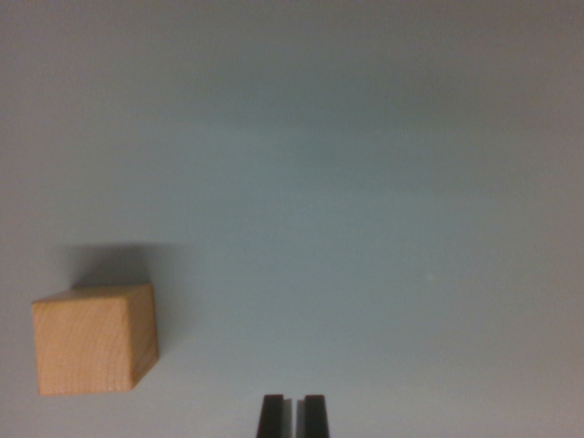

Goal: Push wooden cube

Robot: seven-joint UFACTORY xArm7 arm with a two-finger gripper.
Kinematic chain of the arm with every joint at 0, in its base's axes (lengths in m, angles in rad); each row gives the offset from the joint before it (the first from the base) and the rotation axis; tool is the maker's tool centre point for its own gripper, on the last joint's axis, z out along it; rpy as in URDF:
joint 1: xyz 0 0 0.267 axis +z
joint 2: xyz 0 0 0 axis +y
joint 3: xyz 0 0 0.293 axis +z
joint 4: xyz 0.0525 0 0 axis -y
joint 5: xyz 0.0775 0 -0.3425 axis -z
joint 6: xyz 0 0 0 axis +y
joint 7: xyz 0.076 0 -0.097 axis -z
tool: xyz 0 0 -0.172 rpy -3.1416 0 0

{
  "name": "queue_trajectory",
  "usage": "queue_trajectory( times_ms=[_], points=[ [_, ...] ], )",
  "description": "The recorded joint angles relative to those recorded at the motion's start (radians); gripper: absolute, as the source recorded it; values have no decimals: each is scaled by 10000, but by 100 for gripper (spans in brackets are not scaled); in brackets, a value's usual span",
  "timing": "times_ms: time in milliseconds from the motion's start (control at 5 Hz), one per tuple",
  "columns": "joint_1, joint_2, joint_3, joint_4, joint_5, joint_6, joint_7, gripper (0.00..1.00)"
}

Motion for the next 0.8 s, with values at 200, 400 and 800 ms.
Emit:
queue_trajectory(
  times_ms=[200,400,800],
  points=[
    [0,0,0,0,0,0,0,0],
    [134,152,120,-331,-47,-466,206,0],
    [265,301,236,-654,-92,-920,406,0]
  ],
)
